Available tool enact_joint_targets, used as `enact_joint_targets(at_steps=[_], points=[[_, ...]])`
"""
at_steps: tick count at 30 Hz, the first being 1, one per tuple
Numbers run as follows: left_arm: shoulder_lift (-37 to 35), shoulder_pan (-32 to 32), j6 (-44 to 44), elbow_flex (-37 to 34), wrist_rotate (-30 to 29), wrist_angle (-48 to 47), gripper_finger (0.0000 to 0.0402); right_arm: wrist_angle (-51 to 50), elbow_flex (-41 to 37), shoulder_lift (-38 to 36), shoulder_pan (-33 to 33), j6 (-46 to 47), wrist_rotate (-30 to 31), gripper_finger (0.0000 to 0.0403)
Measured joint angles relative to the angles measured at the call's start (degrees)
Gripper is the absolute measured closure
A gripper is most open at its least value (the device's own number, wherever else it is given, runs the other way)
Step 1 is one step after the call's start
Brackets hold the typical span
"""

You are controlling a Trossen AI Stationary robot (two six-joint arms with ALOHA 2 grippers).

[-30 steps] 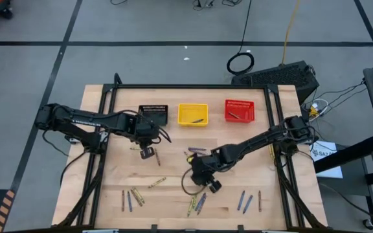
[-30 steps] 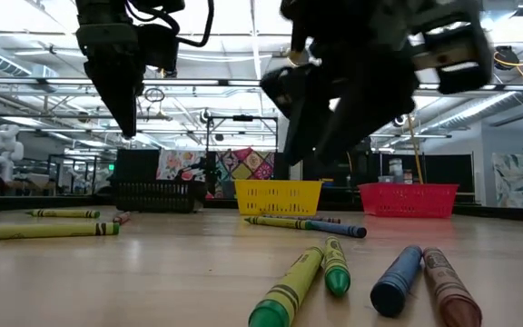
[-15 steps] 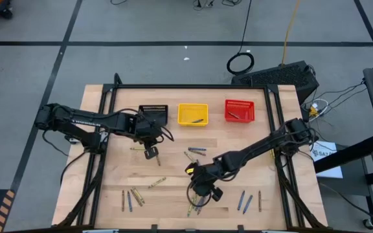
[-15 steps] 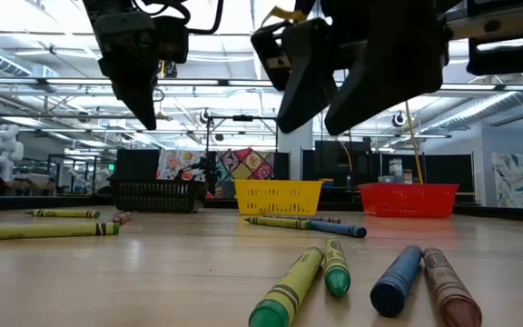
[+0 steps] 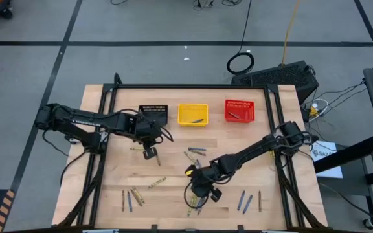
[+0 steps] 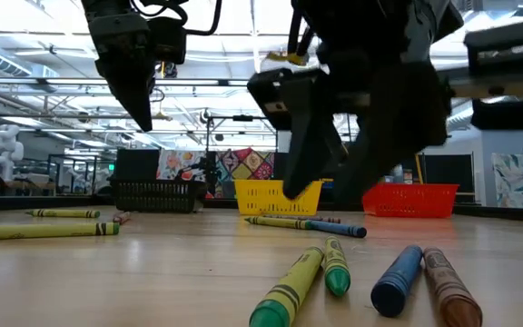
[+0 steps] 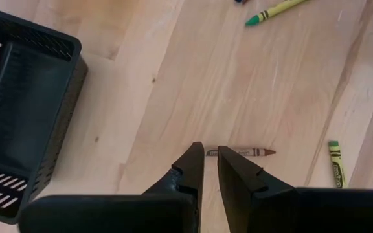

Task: Sort crayons
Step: Put the green crayon into the black bin

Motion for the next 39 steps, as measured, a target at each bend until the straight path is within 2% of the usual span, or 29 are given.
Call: enact_joint_targets(at_steps=[39], points=[[0.0, 0.0, 0.0, 0.0, -0.1, 0.0, 0.0358, -0.3, 0.0, 2.1, 1.0, 0.0, 0.3, 0.0271]])
